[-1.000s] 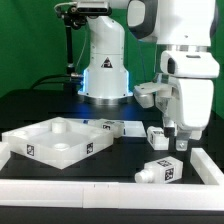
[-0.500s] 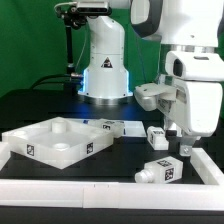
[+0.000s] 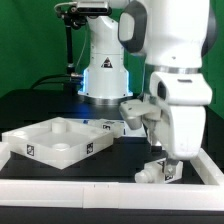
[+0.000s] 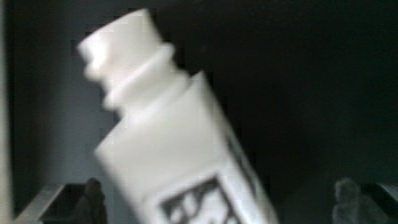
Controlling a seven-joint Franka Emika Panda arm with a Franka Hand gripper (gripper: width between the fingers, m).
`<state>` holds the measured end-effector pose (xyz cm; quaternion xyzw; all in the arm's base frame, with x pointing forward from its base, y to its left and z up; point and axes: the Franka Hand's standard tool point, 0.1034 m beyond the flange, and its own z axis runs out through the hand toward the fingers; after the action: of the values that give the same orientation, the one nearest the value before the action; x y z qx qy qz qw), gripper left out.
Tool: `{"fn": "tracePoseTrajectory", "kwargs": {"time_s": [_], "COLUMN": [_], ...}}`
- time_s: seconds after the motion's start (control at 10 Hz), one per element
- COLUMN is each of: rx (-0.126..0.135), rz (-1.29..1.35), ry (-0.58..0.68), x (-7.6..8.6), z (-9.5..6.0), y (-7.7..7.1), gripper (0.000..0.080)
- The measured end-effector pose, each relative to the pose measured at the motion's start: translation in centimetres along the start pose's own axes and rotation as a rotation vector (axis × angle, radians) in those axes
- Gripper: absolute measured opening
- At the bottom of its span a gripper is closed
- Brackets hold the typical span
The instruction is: Assemble one leg
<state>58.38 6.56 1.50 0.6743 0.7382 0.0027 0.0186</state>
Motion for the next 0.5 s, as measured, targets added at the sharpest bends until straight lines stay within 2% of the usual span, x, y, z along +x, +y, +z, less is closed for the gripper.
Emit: {"fn": "tracePoseTrajectory", "kwargs": {"time_s": [0.3, 0.5], "rx": [0.011, 0.012], "rz": [0.004, 0.004], "ry": [0.0, 0.0], "x": [-0.66, -0.69], "z": [0.55, 0.58], "y": [-0.32, -0.36], "gripper": [0.0649, 0.0384]}}
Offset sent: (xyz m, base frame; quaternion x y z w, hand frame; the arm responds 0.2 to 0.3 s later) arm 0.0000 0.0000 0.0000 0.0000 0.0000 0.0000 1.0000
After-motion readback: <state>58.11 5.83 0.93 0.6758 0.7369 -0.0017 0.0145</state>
